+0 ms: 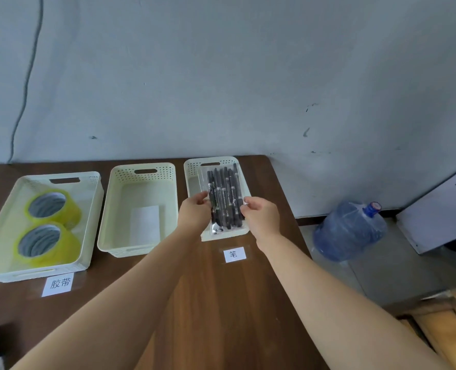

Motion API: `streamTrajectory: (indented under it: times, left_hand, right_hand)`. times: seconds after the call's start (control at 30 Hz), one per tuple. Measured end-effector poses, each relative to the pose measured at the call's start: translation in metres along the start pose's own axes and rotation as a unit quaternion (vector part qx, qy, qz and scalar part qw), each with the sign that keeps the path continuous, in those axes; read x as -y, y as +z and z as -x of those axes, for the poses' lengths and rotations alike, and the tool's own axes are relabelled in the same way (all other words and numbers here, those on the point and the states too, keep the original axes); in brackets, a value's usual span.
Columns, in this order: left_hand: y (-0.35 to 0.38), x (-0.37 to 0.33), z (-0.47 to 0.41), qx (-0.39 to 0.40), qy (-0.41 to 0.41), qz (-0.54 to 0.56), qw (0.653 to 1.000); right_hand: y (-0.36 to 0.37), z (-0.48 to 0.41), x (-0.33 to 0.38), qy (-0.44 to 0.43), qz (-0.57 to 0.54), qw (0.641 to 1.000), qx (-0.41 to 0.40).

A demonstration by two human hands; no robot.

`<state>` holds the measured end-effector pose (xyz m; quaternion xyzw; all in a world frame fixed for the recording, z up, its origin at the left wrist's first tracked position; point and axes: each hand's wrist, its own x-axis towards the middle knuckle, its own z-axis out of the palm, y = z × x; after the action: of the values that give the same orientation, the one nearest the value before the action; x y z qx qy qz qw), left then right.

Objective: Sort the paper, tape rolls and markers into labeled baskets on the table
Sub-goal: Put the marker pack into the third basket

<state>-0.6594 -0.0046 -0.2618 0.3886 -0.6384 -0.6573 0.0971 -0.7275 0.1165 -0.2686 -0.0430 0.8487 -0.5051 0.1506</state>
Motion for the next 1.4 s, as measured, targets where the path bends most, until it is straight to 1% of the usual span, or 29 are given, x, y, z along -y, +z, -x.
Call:
streamTrajectory:
  times: [0.2, 0.37, 0.47, 0.53, 0.67, 0.8, 0.9, 1.03, 1.23, 1.33, 1.4]
  left_hand:
    - [0.009, -0.008, -0.032, -0.004, -0.012, -0.009, 1.0]
    - [0.019, -0.002, -0.058, -0.005, -0.041, -0.023, 0.999]
    - [0.024, 0.008, -0.072, 0.004, -0.088, -0.058, 0.994]
    - [0.028, 0.012, -0.08, 0.02, -0.12, -0.08, 0.989]
    - [0.035, 0.022, -0.091, 0.033, -0.17, -0.089, 0.981]
    - [0.041, 0.031, -0.101, 0.043, -0.202, -0.099, 0.973]
    - [0.043, 0.037, -0.108, 0.027, -0.219, -0.116, 0.968]
    - [0.044, 0.043, -0.11, 0.031, -0.228, -0.122, 0.966]
    - [0.041, 0.035, -0.107, 0.025, -0.225, -0.112, 0.968]
    - [0.035, 0.024, -0.1, 0.024, -0.209, -0.081, 0.974]
    - [0.03, 0.014, -0.091, 0.014, -0.183, -0.071, 0.98]
  right_hand:
    - [0.013, -0.044, 0.007, 0.007, 0.061, 0.997, 0.045]
    - [0.031, -0.072, -0.002, 0.041, 0.106, 0.989, 0.091]
    - [0.039, -0.085, -0.009, 0.072, 0.124, 0.98, 0.136]
    - [0.043, -0.092, -0.013, 0.098, 0.132, 0.975, 0.151]
    - [0.052, -0.105, -0.024, 0.141, 0.167, 0.962, 0.161]
    - [0.059, -0.112, -0.03, 0.174, 0.185, 0.951, 0.176]
    - [0.06, -0.114, -0.031, 0.186, 0.183, 0.947, 0.188]
    - [0.062, -0.117, -0.033, 0.187, 0.183, 0.943, 0.206]
    - [0.06, -0.113, -0.032, 0.177, 0.193, 0.946, 0.189]
    - [0.055, -0.109, -0.026, 0.142, 0.194, 0.954, 0.181]
    - [0.052, -0.104, -0.018, 0.114, 0.177, 0.962, 0.174]
